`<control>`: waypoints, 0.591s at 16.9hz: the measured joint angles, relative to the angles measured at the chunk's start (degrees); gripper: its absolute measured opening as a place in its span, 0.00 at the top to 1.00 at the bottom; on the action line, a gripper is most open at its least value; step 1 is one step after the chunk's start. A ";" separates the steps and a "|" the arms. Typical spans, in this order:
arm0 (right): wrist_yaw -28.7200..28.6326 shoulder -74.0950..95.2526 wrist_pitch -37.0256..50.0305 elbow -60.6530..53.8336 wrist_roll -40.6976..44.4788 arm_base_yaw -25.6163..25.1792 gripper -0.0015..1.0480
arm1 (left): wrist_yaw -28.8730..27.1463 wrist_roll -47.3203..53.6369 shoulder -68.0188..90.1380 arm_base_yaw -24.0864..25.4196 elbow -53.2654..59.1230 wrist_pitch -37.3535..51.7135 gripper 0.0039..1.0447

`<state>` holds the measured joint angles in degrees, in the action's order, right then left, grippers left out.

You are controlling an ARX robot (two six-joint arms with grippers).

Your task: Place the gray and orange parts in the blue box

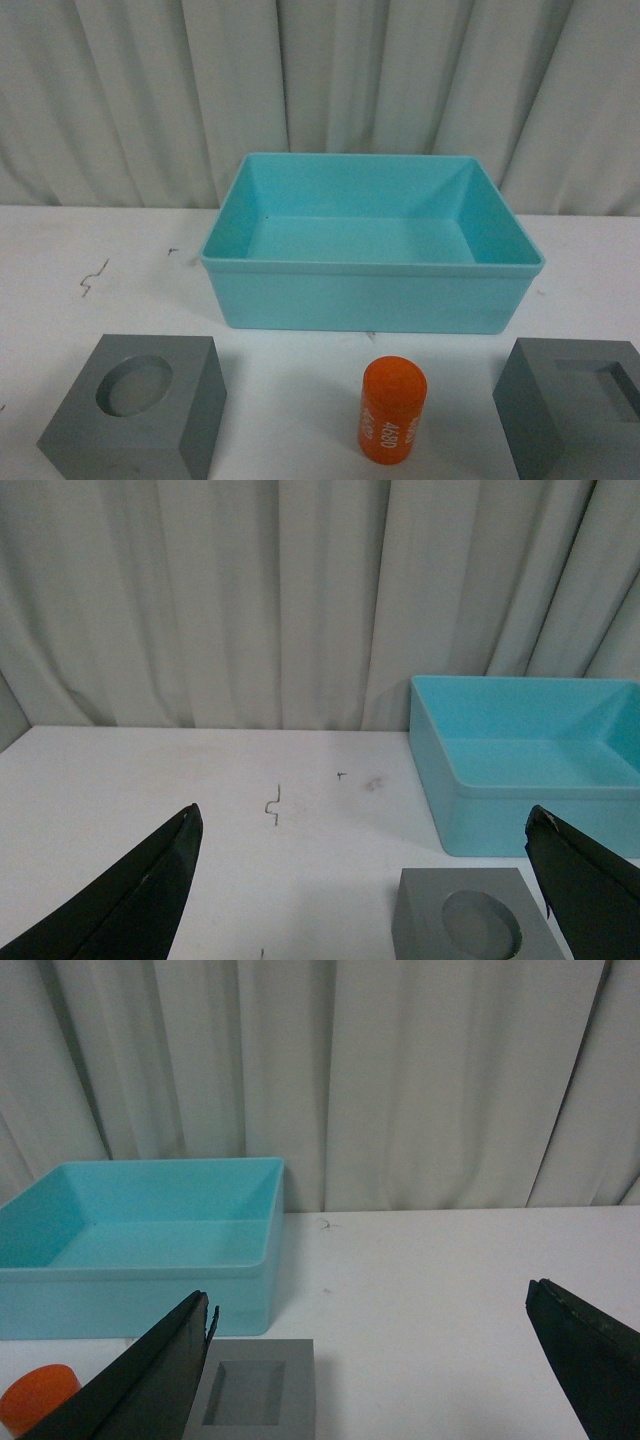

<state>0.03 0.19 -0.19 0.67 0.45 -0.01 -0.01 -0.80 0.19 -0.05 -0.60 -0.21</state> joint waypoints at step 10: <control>0.00 0.00 0.00 0.00 0.00 0.00 0.06 | 0.00 0.00 0.00 0.00 0.00 -0.02 0.06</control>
<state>0.03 0.19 -0.19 0.67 0.45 -0.01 -0.01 -0.80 0.19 -0.05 -0.60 -0.23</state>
